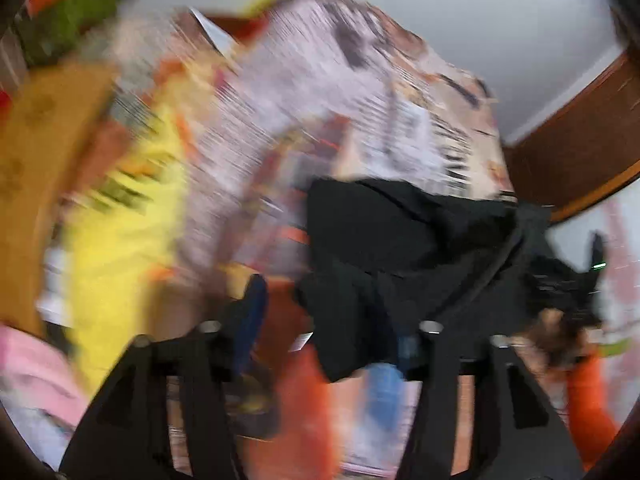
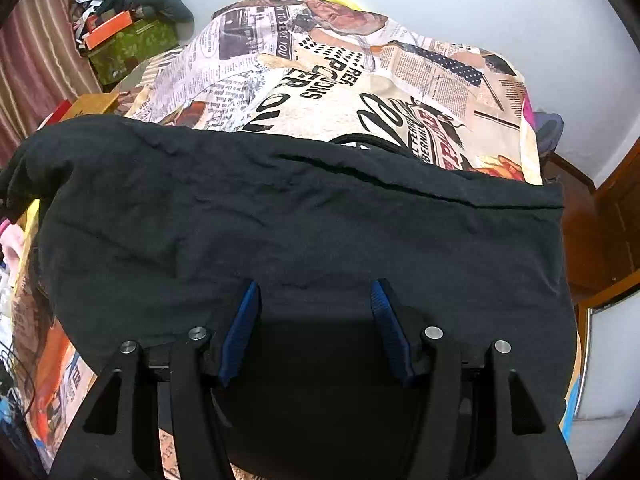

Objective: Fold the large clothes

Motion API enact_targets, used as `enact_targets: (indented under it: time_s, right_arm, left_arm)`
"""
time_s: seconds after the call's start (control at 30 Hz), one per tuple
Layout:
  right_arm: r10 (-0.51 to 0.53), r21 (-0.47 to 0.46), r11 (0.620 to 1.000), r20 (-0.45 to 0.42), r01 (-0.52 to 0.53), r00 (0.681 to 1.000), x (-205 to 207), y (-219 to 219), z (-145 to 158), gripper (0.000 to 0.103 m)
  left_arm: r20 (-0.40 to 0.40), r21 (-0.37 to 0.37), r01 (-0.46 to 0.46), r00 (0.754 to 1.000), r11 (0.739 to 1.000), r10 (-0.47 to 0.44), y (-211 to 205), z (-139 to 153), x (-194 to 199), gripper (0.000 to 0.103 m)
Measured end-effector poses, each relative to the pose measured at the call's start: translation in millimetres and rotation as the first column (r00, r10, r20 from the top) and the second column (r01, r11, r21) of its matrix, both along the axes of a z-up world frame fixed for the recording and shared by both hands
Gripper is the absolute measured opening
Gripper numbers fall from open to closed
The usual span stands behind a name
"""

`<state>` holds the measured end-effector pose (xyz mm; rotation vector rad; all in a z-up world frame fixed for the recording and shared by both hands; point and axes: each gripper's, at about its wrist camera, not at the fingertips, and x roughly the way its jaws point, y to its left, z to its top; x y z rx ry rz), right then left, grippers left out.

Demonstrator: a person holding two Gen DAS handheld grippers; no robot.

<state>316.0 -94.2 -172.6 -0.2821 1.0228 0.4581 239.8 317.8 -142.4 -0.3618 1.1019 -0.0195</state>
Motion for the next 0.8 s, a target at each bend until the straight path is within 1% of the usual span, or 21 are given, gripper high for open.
enact_targets:
  time_s: [0.1, 0.2, 0.27, 0.37, 0.43, 0.5, 0.6, 0.67, 0.73, 0.8]
  right_arm:
    - [-0.003, -0.001, 1.0, 0.012, 0.003, 1.0, -1.9, 0.0, -0.6, 0.055]
    - [-0.017, 0.013, 1.0, 0.014, 0.017, 1.0, -2.6, -1.8, 1.5, 0.055]
    - [-0.035, 0.028, 0.999, 0.007, 0.034, 0.999, -2.4, -3.6, 4.4, 0.055]
    - [-0.063, 0.069, 0.996, -0.011, 0.064, 0.998, -4.0, -8.2, 13.3, 0.055]
    - [-0.066, 0.093, 0.993, -0.002, 0.066, 0.998, -7.3, -11.8, 21.2, 0.055]
    - [-0.061, 0.096, 0.994, 0.029, 0.058, 0.998, -13.1, -14.3, 32.1, 0.055]
    - [-0.058, 0.108, 0.993, 0.075, 0.05, 0.995, -19.7, -18.6, 45.6, 0.055]
    - [-0.051, 0.123, 0.992, 0.088, 0.04, 0.995, -23.2, -21.4, 52.6, 0.055]
    - [-0.044, 0.138, 0.99, 0.097, 0.03, 0.994, -25.8, -22.6, 56.9, 0.055]
    - [-0.028, 0.139, 0.99, 0.103, 0.014, 0.994, -27.3, -21.2, 57.2, 0.055]
  left_arm:
    - [0.039, 0.059, -0.041, 0.998, 0.997, 0.039, 8.5, 16.9, -18.3, 0.065]
    - [0.06, 0.139, -0.031, 0.998, 0.99, 0.023, -3.5, 29.2, -33.0, 0.065]
    - [0.091, 0.175, -0.013, 0.996, 0.985, -0.003, -22.0, 38.1, -42.6, 0.065]
    - [0.136, 0.19, 0.015, 0.99, 0.982, -0.042, -48.3, 47.6, -49.1, 0.065]
    - [0.174, 0.21, 0.047, 0.981, 0.977, -0.084, -73.7, 52.4, -48.6, 0.065]
    - [0.197, 0.222, 0.075, 0.973, 0.972, -0.12, -97.1, 54.1, -45.6, 0.067]
    - [0.215, 0.235, 0.11, 0.963, 0.966, -0.162, -134.5, 44.4, -35.1, 0.067]
    - [0.223, 0.264, 0.122, 0.957, 0.957, -0.184, -155.6, 33.2, -24.8, 0.067]
    - [0.21, 0.296, 0.128, 0.958, 0.946, -0.195, -174.6, 17.1, -11.1, 0.067]
    - [0.184, 0.295, 0.142, 0.962, 0.945, -0.202, -189.7, -1.9, 5.9, 0.067]
